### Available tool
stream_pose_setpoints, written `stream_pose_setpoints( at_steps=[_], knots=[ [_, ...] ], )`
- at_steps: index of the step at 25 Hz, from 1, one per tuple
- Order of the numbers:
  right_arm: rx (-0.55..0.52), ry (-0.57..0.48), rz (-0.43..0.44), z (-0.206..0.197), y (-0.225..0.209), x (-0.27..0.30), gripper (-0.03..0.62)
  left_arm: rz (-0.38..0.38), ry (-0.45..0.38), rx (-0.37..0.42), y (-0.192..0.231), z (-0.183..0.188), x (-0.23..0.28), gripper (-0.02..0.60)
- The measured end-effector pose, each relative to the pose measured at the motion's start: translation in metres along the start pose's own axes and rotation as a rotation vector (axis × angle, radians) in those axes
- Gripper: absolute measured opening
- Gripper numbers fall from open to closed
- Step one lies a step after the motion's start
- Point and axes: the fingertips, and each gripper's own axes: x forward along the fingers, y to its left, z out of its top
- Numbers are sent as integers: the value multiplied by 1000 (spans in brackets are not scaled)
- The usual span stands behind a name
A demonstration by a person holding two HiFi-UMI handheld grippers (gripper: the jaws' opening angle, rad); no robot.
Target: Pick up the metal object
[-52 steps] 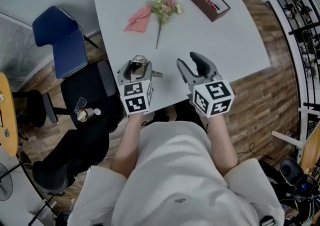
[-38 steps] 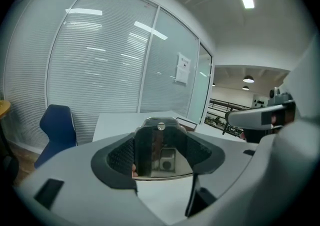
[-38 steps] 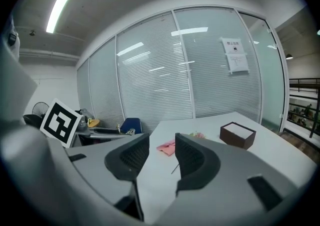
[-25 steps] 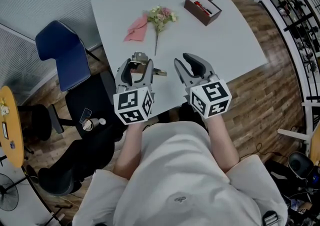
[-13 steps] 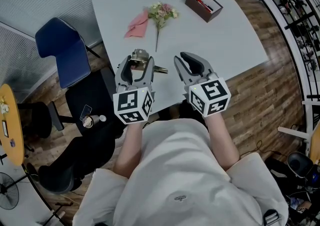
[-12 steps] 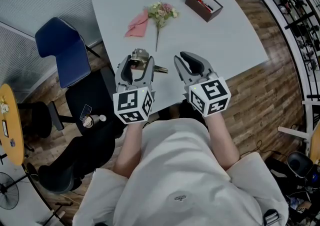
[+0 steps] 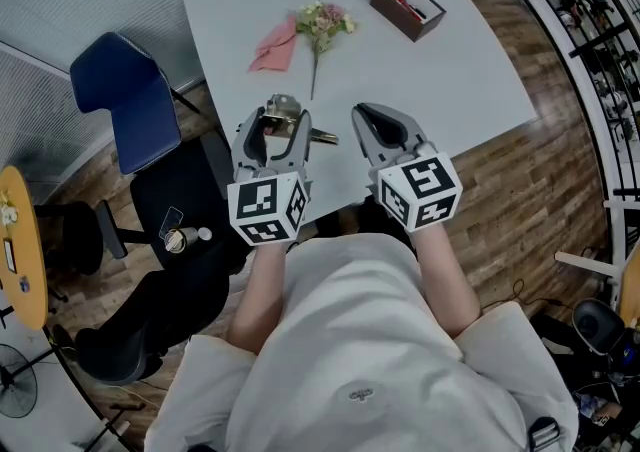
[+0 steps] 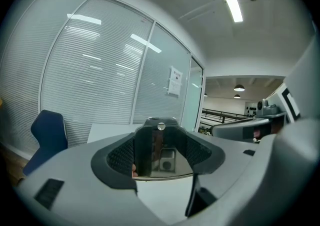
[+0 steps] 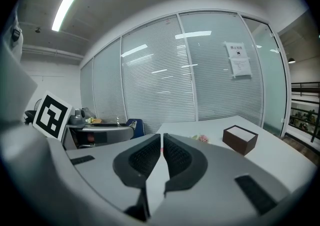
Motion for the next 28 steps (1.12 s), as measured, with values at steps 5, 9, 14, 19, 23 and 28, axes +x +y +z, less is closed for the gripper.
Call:
stream_pose_setpoints(
  at_steps=[5, 9, 14, 19, 23, 28],
  knots=[
    [-1, -1, -2, 0, -3, -2, 18, -7, 4, 2, -5, -2, 2, 296],
    [-1, 2, 2, 2, -4, -1, 14, -9, 9, 4, -6, -1, 4, 296],
    [8, 4, -1, -1, -5, -2, 8, -4, 15, 0, -5, -4, 3, 296],
    [14, 10, 0, -4, -6, -1, 8, -3, 20, -2, -5, -6, 4, 296],
    [17, 15, 2, -5, -8, 1, 8, -1, 27, -3, -4, -8, 6, 295],
    [15, 22, 11, -5, -9, 2, 6, 4, 29, -5, -3, -7, 9, 296]
  ],
)
